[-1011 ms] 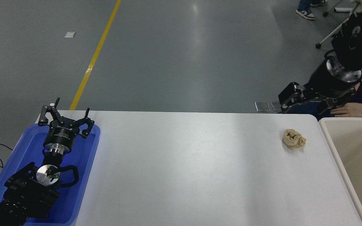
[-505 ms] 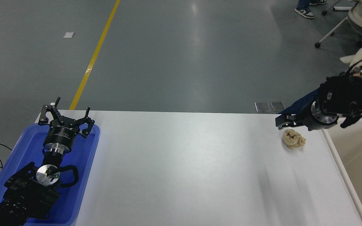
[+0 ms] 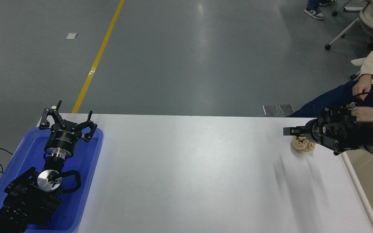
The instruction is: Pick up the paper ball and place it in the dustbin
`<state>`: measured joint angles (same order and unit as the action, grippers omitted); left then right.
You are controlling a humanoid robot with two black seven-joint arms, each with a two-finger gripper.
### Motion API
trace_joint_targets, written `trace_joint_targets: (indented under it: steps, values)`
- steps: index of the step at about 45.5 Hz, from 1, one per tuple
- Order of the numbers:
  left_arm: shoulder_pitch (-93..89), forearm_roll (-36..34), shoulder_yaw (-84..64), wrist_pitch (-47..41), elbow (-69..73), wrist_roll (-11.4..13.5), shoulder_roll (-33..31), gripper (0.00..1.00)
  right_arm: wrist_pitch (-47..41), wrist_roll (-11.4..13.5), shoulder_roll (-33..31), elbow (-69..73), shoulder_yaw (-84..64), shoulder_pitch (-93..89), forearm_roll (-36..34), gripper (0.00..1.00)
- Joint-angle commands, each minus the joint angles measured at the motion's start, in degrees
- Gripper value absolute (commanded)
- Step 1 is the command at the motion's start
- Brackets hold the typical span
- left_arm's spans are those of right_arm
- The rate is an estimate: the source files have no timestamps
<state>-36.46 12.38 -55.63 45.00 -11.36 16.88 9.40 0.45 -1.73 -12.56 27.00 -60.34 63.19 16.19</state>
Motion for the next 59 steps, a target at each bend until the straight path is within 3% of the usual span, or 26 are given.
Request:
trace_joint_targets:
  steps: [1,20,31,34,46,59]
  values:
    - [-0.02,0.01,0.0,0.0,0.02,0.0,0.01,1.0,5.61,0.06,1.05,-7.84,2.68,-7.81,-0.1,1.0]
    - [-0.02,0.01,0.0,0.0,-0.06,0.0,0.01,1.0,5.79,0.06,2.28,-13.73,2.86,-12.12,0.07,0.97]
    - [-0.02,0.01,0.0,0.0,0.02,0.0,0.01,1.0,5.88,0.06,2.54,-14.35,3.12,-12.56,-0.54,0.89]
    - [-0.01,0.01,0.0,0.0,0.02,0.0,0.01,1.0,5.79,0.06,2.54,-14.35,4.96,-13.0,-0.63,0.76]
    - [-0.02,0.01,0.0,0.0,0.02,0.0,0.01,1.0,5.09,0.06,2.54,-13.74,12.7,-14.76,-0.63,0.01]
    - [-0.02,0.01,0.0,0.0,0.02,0.0,0.01,1.0,5.26,-0.03,2.46,-13.29,16.12,-14.85,-0.72,0.0]
